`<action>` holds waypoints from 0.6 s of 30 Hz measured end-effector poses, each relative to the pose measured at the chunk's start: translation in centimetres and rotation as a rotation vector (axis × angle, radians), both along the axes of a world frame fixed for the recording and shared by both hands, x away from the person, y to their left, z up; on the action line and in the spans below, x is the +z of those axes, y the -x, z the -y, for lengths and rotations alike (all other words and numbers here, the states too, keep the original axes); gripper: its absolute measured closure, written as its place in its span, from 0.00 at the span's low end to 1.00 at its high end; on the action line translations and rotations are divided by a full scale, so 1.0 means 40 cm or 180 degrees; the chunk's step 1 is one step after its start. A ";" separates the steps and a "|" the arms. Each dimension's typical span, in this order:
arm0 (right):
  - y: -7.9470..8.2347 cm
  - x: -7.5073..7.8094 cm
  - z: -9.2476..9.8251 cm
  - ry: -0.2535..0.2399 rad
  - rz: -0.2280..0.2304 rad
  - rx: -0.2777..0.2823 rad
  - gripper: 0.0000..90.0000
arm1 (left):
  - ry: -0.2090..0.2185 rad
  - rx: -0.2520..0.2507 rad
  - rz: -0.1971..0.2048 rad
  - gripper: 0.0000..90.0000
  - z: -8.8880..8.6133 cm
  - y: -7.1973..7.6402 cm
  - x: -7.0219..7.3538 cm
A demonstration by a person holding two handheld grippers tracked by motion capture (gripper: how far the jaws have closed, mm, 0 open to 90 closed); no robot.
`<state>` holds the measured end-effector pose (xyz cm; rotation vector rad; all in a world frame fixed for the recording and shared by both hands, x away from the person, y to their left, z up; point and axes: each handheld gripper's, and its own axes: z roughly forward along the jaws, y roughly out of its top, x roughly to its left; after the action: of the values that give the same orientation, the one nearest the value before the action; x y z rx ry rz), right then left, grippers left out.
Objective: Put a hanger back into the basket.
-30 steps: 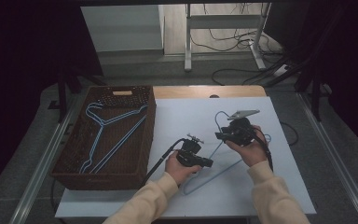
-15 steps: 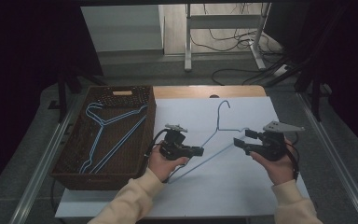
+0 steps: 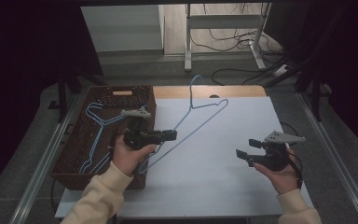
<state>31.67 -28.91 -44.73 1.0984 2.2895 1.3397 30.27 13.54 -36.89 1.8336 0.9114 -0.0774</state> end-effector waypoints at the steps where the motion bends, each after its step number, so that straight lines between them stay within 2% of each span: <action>1: -0.002 -0.006 -0.002 0.0032 -0.0024 0.0010 0.28 | 0.0024 0.0032 0.0018 0.96 -0.018 0.004 0.007; 5: -0.008 -0.027 -0.015 0.0156 -0.0123 0.0045 0.25 | 0.0070 0.0158 0.0098 0.96 -0.101 0.017 0.031; 10: -0.012 -0.043 -0.026 0.0290 -0.0178 0.0068 0.25 | 0.0099 0.0361 0.0172 0.96 -0.203 0.035 0.046; 18: -0.014 -0.055 -0.033 0.0413 -0.0220 0.0081 0.24 | 0.0118 0.0700 0.0190 0.96 -0.359 0.051 0.027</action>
<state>32.24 -27.60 -46.92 1.0927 2.4096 1.1607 28.22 27.92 -35.82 1.6821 1.0563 0.0963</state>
